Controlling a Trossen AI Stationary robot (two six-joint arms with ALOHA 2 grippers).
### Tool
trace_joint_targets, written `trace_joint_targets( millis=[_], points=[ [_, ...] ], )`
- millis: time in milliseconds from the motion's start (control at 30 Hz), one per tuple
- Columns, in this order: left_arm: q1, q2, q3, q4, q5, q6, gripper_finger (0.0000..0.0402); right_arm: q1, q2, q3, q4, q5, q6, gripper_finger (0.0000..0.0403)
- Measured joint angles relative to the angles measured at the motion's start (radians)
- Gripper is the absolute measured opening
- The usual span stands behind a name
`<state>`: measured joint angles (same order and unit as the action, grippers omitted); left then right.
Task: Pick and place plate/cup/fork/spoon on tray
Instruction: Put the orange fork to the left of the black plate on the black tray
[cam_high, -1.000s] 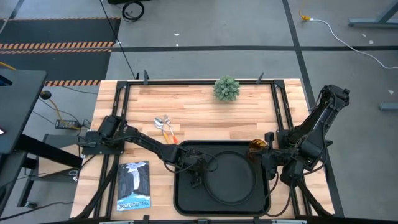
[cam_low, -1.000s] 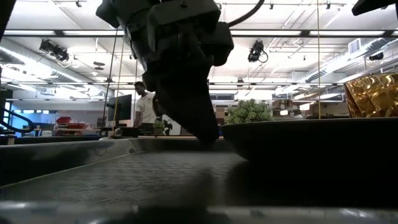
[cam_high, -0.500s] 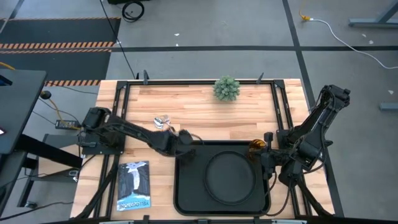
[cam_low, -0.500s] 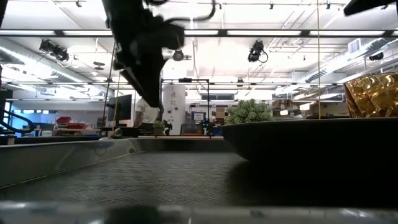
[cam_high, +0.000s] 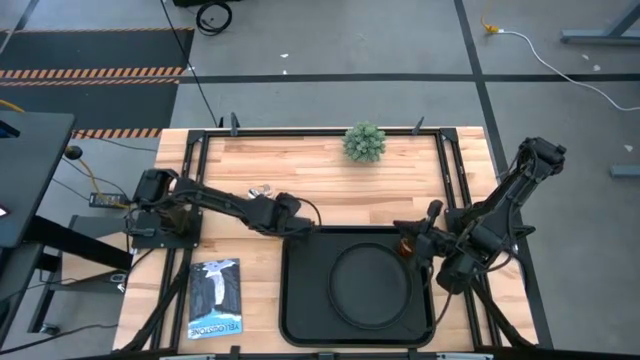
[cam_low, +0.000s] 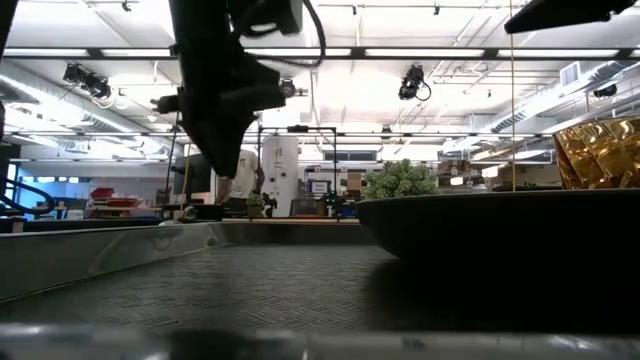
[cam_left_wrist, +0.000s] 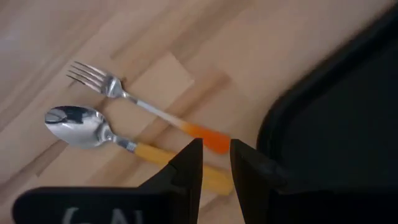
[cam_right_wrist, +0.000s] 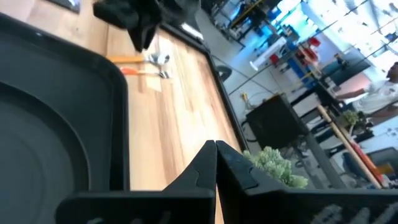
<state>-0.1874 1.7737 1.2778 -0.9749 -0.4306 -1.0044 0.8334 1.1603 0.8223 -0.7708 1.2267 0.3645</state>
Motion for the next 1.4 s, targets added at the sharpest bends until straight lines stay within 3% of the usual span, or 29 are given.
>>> trace_joint_targets(
  millis=[233,500,800,933,1067,1233,1400],
  points=[
    [-0.115,0.000,0.000,0.033,-0.270,-0.215,0.0089,-0.057,0.000,0.000,-0.002,-0.094,-0.009,0.0005],
    [-0.123,0.000,0.000,0.168,-0.301,-0.223,0.0089,-0.027,-0.024,0.000,-0.004,0.109,-0.019,0.0005],
    [-0.123,0.014,-0.001,0.214,-0.364,-0.314,0.0089,0.025,-0.079,-0.106,0.010,0.111,-0.048,0.0005],
    [-0.106,0.029,-0.003,0.214,-0.349,-0.338,0.0092,0.040,-0.125,-0.164,0.119,-0.017,-0.099,0.0005],
    [-0.064,0.033,-0.002,0.212,-0.272,-0.308,0.0109,0.028,-0.191,-0.203,0.308,-0.151,-0.275,0.0003],
    [-0.020,0.033,-0.003,0.217,-0.199,-0.228,0.0127,-0.058,-0.326,-0.230,0.528,-0.339,-0.533,0.0003],
    [-0.018,0.033,-0.002,0.209,-0.202,-0.188,0.0130,-0.175,-0.464,-0.230,0.569,-0.483,-0.627,0.0002]
  ],
)
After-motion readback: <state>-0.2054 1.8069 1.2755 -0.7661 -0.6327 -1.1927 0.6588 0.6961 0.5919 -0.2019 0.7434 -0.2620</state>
